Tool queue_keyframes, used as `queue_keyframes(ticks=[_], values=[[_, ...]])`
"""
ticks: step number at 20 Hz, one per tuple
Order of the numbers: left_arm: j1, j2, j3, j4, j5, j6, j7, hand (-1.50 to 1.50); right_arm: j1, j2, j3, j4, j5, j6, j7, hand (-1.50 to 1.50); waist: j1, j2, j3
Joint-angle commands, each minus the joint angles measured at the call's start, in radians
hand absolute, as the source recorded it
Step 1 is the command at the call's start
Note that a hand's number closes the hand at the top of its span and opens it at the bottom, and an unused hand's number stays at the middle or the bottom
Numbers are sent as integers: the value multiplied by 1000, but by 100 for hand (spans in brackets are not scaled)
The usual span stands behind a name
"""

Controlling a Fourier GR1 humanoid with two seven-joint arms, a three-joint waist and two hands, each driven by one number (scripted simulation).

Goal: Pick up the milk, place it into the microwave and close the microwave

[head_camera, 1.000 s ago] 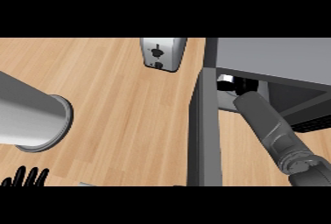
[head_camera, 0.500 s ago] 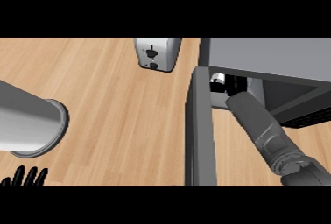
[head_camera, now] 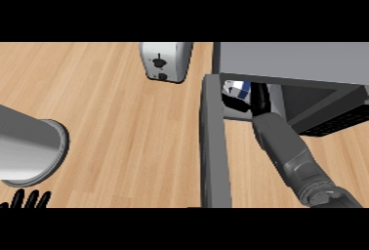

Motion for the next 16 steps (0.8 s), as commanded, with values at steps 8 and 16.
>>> queue_keyframes(ticks=[8,16], values=[[87,-38,-32,-37,-39,10,-13,-150,180,40,-86,-18,-89,245,-242,-150,-47,-36,-3],[161,-66,-87,-132,-71,32,44,-150,212,52,-87,-34,-95,356,-268,-150,-70,-48,-4]])
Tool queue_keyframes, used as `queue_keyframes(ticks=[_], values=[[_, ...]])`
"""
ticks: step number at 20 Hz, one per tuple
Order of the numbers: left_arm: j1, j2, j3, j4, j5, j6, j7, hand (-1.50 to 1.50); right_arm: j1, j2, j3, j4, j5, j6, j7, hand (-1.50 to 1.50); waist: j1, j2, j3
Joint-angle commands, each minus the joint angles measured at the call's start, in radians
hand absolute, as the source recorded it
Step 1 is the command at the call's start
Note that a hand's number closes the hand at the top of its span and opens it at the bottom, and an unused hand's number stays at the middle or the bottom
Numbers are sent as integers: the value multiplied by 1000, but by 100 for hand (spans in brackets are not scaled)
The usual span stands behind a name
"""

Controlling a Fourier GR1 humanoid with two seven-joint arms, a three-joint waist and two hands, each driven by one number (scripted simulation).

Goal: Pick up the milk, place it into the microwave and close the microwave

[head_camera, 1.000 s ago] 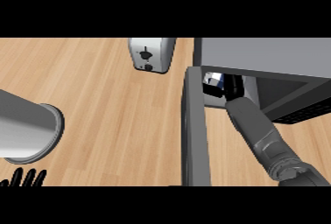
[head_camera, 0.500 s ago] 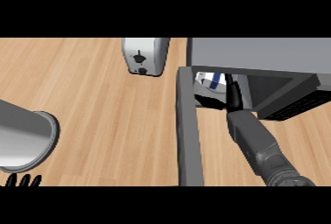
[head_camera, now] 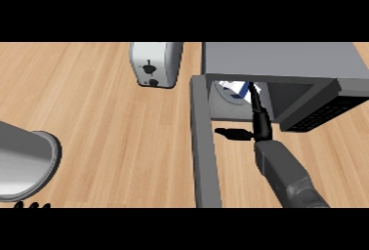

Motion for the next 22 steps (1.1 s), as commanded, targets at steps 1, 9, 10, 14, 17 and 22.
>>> queue_keyframes(ticks=[1,9,10,14,17,22], values=[[-51,-1,-8,8,-26,24,54,-150,74,-5,12,-10,2,117,-67,-150,-28,-5,1],[-66,5,-32,92,-84,-32,19,-150,201,-28,56,-123,11,203,-49,-150,-40,-12,-1],[-24,-24,-73,66,-146,10,21,-150,265,-37,56,-134,3,241,-77,-150,-45,-15,-1],[-91,-12,-52,50,-75,-2,91,-150,369,-73,74,-288,-16,265,-30,-150,-57,-17,-2],[-149,-13,-142,119,-159,-27,102,-150,432,-159,52,-296,-34,326,-78,150,-63,-14,-1],[-231,5,-190,138,-241,-29,169,-150,559,-167,68,-468,-62,344,-21,150,-66,-16,-2]])
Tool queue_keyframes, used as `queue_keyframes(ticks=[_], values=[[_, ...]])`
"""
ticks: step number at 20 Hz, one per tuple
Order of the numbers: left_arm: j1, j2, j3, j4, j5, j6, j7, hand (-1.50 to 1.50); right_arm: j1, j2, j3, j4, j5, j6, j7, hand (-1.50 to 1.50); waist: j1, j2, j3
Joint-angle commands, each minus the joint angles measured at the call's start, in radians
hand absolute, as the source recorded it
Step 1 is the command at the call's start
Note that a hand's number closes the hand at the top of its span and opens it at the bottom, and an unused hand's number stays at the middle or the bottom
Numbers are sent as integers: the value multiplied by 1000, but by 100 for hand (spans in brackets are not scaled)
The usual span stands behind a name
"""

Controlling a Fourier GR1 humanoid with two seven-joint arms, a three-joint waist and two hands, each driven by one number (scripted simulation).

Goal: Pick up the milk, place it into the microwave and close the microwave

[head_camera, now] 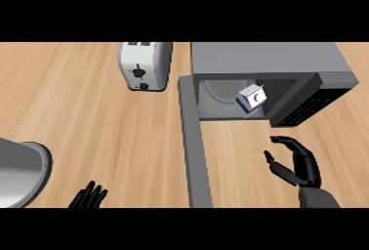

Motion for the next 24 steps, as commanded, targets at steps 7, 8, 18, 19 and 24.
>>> queue_keyframes(ticks=[7,8,18,19,24], values=[[-243,-94,-182,153,-249,84,89,150,186,-97,-56,-176,-114,142,41,-150,6,4,1],[-280,-89,-129,170,-214,80,85,150,246,-123,-63,-260,-143,180,71,-150,3,3,0],[-494,-131,-134,386,-298,207,87,150,261,-234,-132,-151,-186,296,-13,-150,15,6,2],[-585,-137,-154,413,-310,185,175,150,257,-228,-119,-218,-197,277,53,-150,5,6,1],[-697,-137,-257,582,-328,111,307,150,283,-268,-116,-201,-216,344,40,-150,-13,10,2]])
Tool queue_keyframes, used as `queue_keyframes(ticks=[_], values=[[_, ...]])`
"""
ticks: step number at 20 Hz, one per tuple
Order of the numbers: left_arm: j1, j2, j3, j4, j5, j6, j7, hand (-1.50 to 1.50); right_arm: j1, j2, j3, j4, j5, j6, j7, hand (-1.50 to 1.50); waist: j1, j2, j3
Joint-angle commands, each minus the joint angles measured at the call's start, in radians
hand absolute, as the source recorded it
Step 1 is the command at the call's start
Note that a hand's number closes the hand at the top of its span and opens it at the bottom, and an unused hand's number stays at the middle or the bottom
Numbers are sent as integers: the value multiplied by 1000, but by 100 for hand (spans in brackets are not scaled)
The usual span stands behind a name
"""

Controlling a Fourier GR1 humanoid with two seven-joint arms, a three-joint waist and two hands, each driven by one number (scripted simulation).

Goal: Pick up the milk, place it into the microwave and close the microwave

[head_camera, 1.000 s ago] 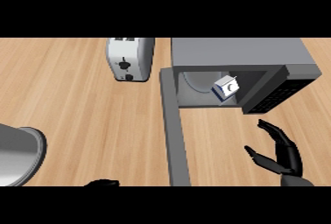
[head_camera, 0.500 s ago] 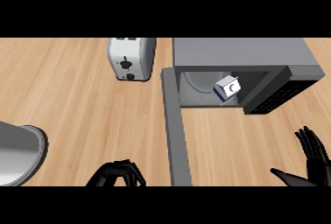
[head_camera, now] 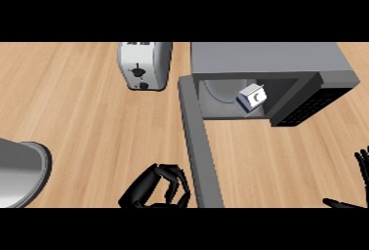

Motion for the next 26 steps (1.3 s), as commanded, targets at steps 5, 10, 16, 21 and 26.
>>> queue_keyframes(ticks=[5,10,16,21,26], values=[[-204,-8,-208,250,45,-28,141,150,7,-24,7,-4,-22,105,-62,-150,-6,2,0],[-296,-8,-405,331,141,147,78,150,32,-82,6,-42,-52,189,-74,-150,-18,1,-1],[-387,-8,-519,361,339,326,-42,150,-10,-26,62,-158,-77,167,-9,-150,-57,7,-4],[-471,-7,-588,350,446,445,-38,-150,-6,-38,85,-219,-91,168,22,-150,-92,11,-5],[-573,-8,-599,373,519,551,-16,150,-24,-82,91,-283,-130,195,82,-150,-134,14,-6]])
